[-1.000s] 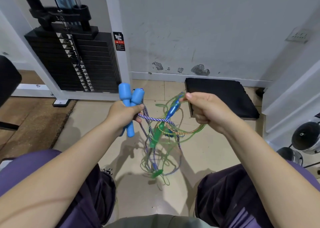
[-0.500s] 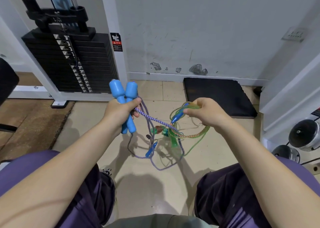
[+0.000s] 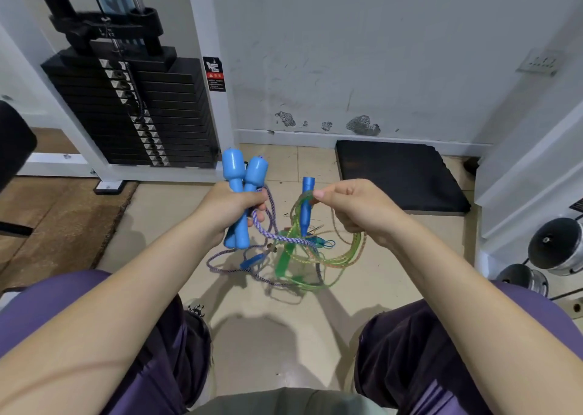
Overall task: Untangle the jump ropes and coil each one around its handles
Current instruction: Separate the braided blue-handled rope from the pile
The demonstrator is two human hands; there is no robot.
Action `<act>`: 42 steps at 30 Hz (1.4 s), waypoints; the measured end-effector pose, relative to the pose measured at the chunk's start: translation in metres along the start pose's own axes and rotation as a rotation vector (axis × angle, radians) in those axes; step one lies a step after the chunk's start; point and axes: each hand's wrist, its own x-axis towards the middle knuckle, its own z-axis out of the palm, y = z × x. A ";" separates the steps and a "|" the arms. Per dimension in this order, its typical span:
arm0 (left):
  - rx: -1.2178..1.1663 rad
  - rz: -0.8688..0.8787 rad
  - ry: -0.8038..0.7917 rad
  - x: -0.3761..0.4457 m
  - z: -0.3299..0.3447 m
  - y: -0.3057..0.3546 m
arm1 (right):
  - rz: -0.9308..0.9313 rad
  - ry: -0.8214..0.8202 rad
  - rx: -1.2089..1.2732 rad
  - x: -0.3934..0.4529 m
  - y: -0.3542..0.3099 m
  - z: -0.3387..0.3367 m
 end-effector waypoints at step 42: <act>0.434 -0.044 -0.080 -0.010 -0.009 0.014 | -0.262 0.002 -0.208 0.004 -0.058 0.026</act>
